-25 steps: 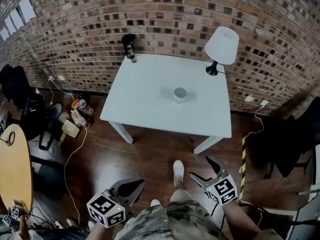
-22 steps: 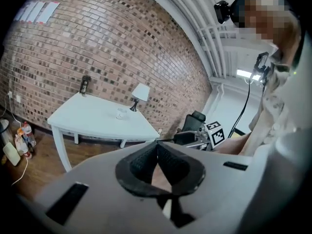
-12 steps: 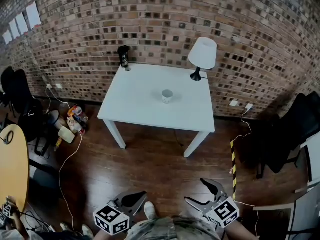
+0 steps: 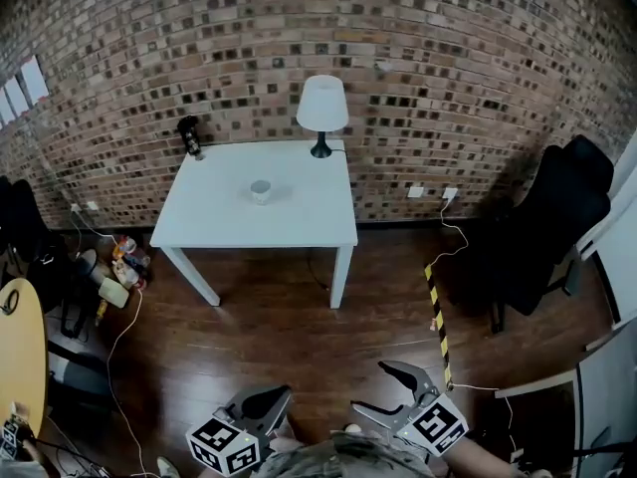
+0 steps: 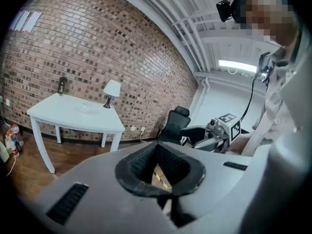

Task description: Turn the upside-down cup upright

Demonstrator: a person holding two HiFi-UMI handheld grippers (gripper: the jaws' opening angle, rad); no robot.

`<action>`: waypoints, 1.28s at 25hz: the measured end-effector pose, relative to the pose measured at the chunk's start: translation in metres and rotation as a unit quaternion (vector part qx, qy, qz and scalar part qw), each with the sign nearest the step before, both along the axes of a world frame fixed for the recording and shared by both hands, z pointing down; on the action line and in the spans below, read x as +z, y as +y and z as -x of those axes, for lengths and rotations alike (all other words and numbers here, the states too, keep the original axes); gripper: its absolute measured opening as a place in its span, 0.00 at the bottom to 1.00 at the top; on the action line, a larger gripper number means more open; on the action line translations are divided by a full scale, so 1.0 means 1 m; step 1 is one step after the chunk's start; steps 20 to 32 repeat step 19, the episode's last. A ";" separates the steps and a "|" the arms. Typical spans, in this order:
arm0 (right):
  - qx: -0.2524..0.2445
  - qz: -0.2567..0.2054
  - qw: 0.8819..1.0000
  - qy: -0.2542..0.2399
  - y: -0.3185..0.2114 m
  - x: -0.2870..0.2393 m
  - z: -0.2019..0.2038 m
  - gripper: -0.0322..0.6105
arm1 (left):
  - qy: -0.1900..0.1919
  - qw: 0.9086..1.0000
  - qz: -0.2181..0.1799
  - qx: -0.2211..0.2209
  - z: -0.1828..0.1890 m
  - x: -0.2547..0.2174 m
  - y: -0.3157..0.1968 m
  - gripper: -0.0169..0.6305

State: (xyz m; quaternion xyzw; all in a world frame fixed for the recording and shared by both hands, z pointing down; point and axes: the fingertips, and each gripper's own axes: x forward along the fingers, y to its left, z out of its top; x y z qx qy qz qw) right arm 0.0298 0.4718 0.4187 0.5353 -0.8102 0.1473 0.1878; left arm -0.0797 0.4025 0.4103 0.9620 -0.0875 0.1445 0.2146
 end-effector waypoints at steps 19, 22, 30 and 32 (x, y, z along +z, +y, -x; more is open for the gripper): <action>-0.025 -0.028 0.999 -0.010 0.109 -0.001 -0.033 0.61 | -0.013 1.000 -0.016 0.001 -0.042 -0.001 0.127 0.04; -0.025 -0.028 0.999 -0.010 0.109 -0.001 -0.033 0.61 | -0.013 1.000 -0.016 0.001 -0.042 -0.001 0.127 0.04; -0.025 -0.028 0.999 -0.010 0.109 -0.001 -0.033 0.61 | -0.013 1.000 -0.016 0.001 -0.042 -0.001 0.127 0.04; -0.025 -0.028 0.999 -0.010 0.109 -0.001 -0.033 0.61 | -0.013 1.000 -0.016 0.001 -0.042 -0.001 0.127 0.04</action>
